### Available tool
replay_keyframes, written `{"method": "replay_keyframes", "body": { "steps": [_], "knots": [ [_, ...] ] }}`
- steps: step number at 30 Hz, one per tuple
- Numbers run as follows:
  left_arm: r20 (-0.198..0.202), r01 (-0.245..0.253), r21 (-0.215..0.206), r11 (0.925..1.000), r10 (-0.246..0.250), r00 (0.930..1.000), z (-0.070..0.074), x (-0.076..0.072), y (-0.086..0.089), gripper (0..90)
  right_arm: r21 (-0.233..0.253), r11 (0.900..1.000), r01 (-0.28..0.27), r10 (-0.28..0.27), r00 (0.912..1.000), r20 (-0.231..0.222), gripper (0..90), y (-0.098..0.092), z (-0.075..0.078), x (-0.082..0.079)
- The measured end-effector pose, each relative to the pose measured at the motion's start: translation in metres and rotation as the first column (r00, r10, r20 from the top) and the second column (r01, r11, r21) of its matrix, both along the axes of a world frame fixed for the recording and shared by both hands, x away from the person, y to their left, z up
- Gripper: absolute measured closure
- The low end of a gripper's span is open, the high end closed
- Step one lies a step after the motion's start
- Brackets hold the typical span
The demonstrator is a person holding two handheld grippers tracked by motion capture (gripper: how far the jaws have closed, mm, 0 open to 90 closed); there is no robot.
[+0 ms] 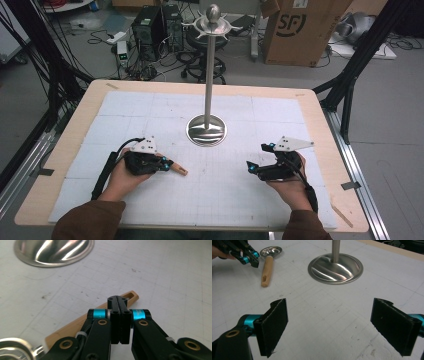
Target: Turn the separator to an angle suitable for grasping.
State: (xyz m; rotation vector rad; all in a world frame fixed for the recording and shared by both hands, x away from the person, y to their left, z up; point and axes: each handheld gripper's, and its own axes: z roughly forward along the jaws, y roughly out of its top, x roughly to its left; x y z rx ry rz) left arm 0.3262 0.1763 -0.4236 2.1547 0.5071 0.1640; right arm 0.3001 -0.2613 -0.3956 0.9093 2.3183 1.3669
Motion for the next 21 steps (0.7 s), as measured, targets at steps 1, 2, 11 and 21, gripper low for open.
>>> {"method": "replay_keyframes", "body": {
  "steps": [1,2,11,21],
  "knots": [
    [0.0,0.0,0.0,1.0,0.0,1.0,0.0,0.0,0.0,89.7,0.002,1.0,0.002,-0.002,1.0,-0.004,13.1,0.0,0.0,0.0],
    [0.005,-0.014,-0.005,0.9999,0.014,0.9999,0.002,0.001,0.004,89.7,0.002,1.0,0.004,-0.004,1.0,-0.006,13.1,0.0,0.0,-0.001],
    [0.011,-0.038,-0.033,0.9987,0.039,0.9992,0.011,0.003,0.017,86.6,-0.004,1.0,0.001,-0.001,1.0,-0.006,13.1,0.0,-0.001,0.0],
    [0.009,-0.042,-0.012,0.9991,0.042,0.9991,0.012,0.006,0.021,77.1,0.005,1.0,0.002,-0.002,1.0,-0.01,13.1,0.0,-0.001,0.0]
  ]
}}
